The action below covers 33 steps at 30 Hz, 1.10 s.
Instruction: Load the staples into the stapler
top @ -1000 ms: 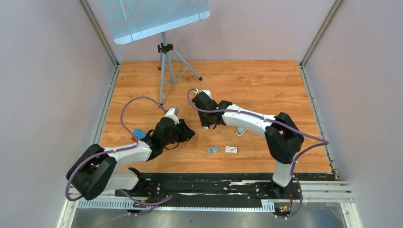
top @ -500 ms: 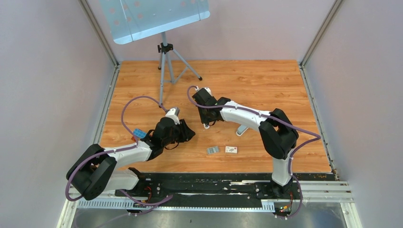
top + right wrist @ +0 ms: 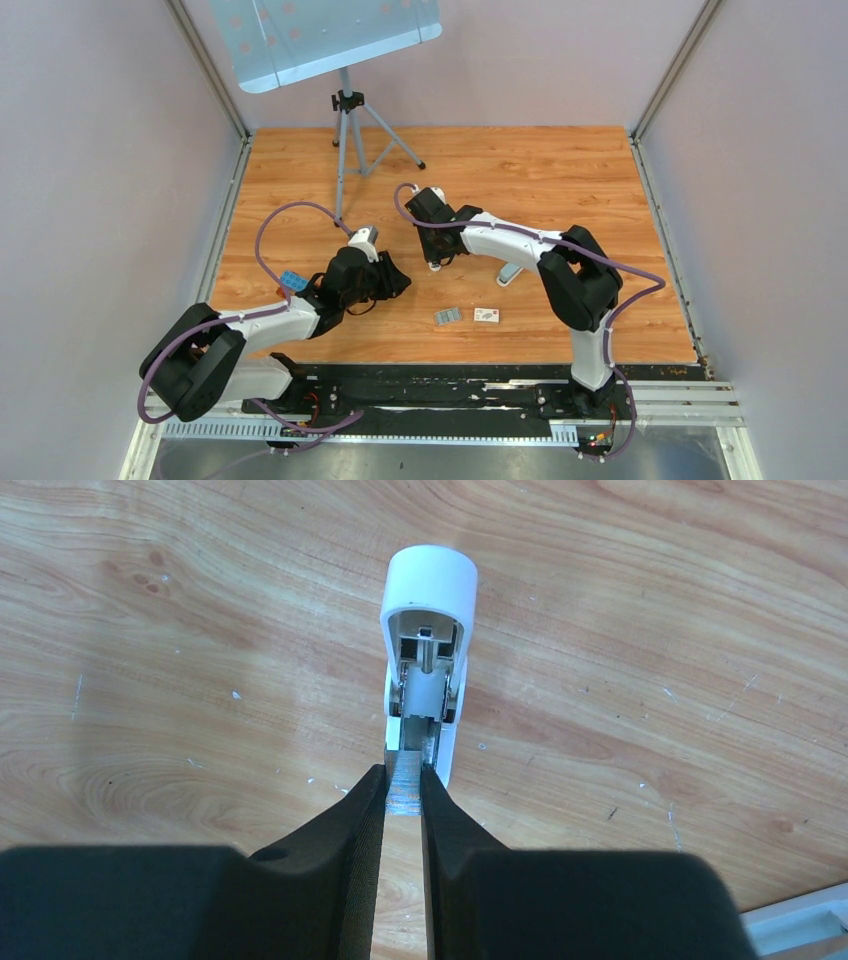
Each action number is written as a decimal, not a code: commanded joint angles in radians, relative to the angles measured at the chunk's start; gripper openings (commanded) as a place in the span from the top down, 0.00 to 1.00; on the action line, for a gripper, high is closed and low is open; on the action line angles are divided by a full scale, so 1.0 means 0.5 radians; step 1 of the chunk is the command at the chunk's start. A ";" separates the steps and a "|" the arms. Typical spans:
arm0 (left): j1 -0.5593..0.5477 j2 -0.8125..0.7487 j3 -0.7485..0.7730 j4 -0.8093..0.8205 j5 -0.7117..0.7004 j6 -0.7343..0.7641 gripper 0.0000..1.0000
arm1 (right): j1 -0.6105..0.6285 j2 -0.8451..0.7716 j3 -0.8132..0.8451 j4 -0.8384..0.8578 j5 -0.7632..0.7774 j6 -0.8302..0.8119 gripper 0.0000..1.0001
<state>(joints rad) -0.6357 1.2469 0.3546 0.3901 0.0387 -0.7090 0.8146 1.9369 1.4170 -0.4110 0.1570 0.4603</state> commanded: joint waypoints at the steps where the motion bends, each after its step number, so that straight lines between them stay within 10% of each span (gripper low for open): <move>1: 0.017 0.013 0.039 0.015 0.003 0.040 0.60 | -0.029 0.053 0.055 0.000 -0.001 0.025 0.80; 33: 0.019 0.062 0.045 0.042 0.011 0.031 0.60 | -0.075 0.065 -0.033 0.070 -0.061 0.118 0.80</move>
<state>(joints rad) -0.6353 1.2671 0.3546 0.3904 0.0414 -0.7059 0.7895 1.9686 1.4155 -0.3660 0.1509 0.4889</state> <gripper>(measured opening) 0.403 0.207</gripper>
